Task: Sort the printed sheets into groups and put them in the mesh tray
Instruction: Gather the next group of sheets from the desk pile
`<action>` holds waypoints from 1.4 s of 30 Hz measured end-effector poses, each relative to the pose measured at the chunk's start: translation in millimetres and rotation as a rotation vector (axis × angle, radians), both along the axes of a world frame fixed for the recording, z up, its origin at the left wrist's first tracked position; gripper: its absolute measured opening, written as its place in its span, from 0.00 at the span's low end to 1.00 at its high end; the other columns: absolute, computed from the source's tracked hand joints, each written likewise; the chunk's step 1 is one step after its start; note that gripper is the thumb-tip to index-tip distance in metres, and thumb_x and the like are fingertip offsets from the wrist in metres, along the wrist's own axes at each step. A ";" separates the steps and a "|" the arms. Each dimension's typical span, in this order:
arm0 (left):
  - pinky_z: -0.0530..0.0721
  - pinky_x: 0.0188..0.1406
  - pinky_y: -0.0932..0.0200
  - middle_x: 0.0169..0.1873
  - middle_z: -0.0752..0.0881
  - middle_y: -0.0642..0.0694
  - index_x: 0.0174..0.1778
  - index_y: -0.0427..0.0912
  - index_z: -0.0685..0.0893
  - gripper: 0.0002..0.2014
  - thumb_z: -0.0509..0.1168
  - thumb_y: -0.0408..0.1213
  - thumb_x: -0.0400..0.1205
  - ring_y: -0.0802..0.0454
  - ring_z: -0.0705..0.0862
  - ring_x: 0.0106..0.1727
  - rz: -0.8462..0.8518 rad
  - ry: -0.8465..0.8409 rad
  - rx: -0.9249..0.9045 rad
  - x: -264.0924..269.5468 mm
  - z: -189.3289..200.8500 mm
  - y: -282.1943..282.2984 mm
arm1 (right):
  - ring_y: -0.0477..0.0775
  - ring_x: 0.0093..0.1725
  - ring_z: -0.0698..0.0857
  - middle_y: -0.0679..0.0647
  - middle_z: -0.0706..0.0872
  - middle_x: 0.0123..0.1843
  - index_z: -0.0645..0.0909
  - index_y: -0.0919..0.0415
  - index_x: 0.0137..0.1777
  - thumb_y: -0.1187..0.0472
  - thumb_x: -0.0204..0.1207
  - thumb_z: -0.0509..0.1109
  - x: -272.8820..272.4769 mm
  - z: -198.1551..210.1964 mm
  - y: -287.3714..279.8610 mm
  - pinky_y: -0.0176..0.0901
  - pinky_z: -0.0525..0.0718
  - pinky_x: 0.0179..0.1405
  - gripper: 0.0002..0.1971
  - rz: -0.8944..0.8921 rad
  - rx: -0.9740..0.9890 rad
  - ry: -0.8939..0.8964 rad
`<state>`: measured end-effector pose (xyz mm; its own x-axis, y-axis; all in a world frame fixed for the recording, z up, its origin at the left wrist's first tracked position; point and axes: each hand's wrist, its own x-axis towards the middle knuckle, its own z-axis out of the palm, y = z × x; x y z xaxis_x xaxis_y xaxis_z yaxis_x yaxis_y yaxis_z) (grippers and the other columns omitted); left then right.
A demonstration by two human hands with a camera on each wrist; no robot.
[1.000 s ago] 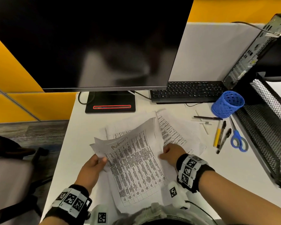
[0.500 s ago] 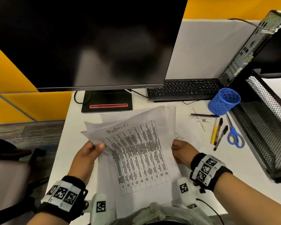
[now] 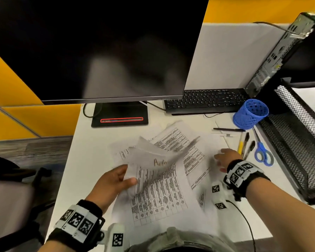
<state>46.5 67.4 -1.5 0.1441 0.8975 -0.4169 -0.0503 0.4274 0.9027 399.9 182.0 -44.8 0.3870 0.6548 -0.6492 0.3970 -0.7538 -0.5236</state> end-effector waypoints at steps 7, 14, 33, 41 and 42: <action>0.87 0.49 0.54 0.46 0.92 0.36 0.45 0.34 0.89 0.37 0.85 0.54 0.45 0.42 0.91 0.48 -0.179 0.067 -0.095 -2.0 -10.7 -8.2 | 0.64 0.59 0.83 0.64 0.85 0.60 0.82 0.66 0.61 0.55 0.73 0.71 -8.9 5.1 1.1 0.46 0.81 0.56 0.20 0.287 -0.001 -0.339; 0.87 0.53 0.56 0.47 0.93 0.42 0.46 0.40 0.91 0.33 0.82 0.58 0.51 0.44 0.90 0.52 -0.087 0.161 -0.053 -7.3 -8.4 -6.7 | 0.63 0.40 0.86 0.63 0.86 0.43 0.76 0.51 0.39 0.67 0.77 0.63 -11.6 10.5 -1.6 0.59 0.87 0.50 0.10 0.098 0.355 -0.057; 0.78 0.63 0.46 0.56 0.85 0.45 0.58 0.50 0.81 0.09 0.60 0.40 0.84 0.45 0.83 0.59 0.701 0.539 0.285 -93.3 59.2 44.4 | 0.43 0.13 0.74 0.45 0.78 0.14 0.76 0.58 0.34 0.76 0.76 0.54 36.1 168.3 12.4 0.28 0.73 0.12 0.17 0.011 0.891 0.396; 0.75 0.60 0.54 0.53 0.83 0.53 0.65 0.43 0.78 0.13 0.59 0.37 0.85 0.53 0.80 0.58 0.566 0.439 0.362 -49.0 93.7 65.2 | 0.51 0.10 0.68 0.53 0.76 0.15 0.81 0.56 0.22 0.77 0.73 0.48 14.4 191.8 16.3 0.24 0.63 0.12 0.27 0.113 0.839 0.632; 0.76 0.60 0.54 0.50 0.84 0.54 0.64 0.42 0.78 0.13 0.59 0.37 0.85 0.53 0.81 0.57 0.548 0.415 0.366 -43.3 95.3 68.3 | 0.50 0.10 0.69 0.53 0.76 0.15 0.81 0.56 0.22 0.76 0.73 0.48 10.6 192.2 17.7 0.24 0.63 0.12 0.28 0.111 0.814 0.624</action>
<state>3.2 135.8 93.8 -0.4629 0.8864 -0.0032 0.2042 0.1102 0.9727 410.5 199.7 147.4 0.0438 0.9973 -0.0581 -0.0744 -0.0547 -0.9957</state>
